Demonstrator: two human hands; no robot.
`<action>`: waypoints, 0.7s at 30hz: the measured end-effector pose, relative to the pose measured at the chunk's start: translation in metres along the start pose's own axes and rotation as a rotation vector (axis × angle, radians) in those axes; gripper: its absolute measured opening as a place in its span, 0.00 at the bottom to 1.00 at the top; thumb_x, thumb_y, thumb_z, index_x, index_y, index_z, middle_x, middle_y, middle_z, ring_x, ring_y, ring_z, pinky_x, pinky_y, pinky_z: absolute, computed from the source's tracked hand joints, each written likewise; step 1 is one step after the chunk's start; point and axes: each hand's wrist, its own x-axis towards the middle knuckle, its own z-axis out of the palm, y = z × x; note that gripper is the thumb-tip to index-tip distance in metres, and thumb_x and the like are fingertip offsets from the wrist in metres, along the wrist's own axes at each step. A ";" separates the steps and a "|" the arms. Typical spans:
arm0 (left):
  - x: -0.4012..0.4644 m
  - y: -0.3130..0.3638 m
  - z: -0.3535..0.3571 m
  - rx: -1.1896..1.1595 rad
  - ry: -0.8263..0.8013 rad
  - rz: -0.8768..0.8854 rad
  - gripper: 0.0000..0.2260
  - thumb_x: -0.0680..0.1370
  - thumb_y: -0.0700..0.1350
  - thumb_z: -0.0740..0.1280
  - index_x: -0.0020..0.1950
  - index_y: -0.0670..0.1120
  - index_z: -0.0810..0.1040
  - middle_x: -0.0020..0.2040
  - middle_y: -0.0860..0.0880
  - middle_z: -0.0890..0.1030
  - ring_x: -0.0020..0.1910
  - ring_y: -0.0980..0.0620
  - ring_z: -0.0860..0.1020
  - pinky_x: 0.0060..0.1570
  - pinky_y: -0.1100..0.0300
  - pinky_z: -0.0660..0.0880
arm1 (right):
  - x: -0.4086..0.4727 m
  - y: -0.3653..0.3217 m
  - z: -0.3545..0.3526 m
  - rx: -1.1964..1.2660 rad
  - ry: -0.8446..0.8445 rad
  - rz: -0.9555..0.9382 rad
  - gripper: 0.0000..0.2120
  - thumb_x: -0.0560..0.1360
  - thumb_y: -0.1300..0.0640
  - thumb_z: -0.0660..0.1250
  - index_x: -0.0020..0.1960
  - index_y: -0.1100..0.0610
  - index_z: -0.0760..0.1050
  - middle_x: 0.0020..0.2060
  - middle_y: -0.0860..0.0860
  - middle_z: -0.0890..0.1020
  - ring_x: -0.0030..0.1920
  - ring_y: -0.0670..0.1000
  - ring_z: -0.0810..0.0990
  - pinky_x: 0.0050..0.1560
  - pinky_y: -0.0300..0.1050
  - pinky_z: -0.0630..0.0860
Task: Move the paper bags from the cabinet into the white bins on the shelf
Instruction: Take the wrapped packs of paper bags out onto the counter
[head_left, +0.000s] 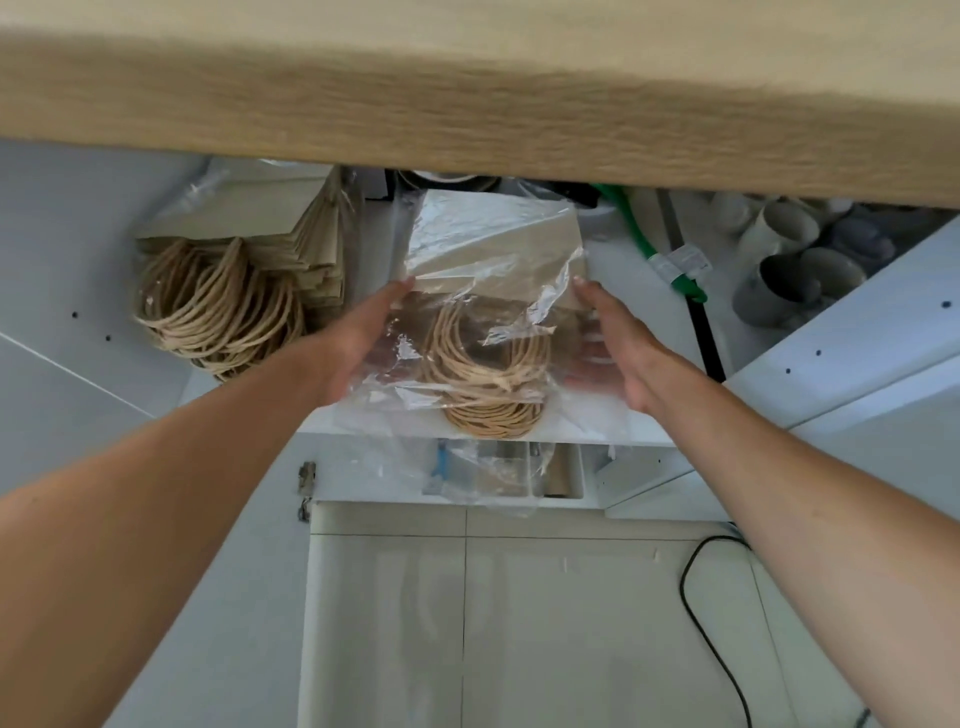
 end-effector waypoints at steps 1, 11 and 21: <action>0.000 -0.002 -0.002 -0.013 -0.020 0.005 0.27 0.75 0.70 0.63 0.67 0.55 0.71 0.47 0.51 0.76 0.46 0.50 0.78 0.57 0.51 0.71 | 0.000 0.003 0.000 0.000 -0.006 -0.007 0.32 0.73 0.31 0.66 0.63 0.57 0.76 0.54 0.56 0.82 0.51 0.56 0.84 0.42 0.52 0.86; -0.034 -0.041 -0.024 -0.088 -0.152 0.066 0.38 0.65 0.74 0.70 0.71 0.59 0.74 0.61 0.48 0.82 0.56 0.47 0.83 0.62 0.47 0.77 | -0.045 0.038 -0.018 0.034 -0.126 0.152 0.33 0.64 0.32 0.72 0.56 0.57 0.78 0.52 0.56 0.83 0.49 0.58 0.86 0.40 0.51 0.84; -0.083 -0.101 -0.031 -0.267 -0.383 -0.224 0.25 0.62 0.60 0.80 0.55 0.50 0.85 0.57 0.42 0.81 0.56 0.41 0.81 0.59 0.46 0.79 | -0.106 0.079 0.006 -0.159 -0.156 0.127 0.46 0.55 0.17 0.67 0.70 0.32 0.69 0.73 0.55 0.73 0.68 0.60 0.75 0.67 0.63 0.72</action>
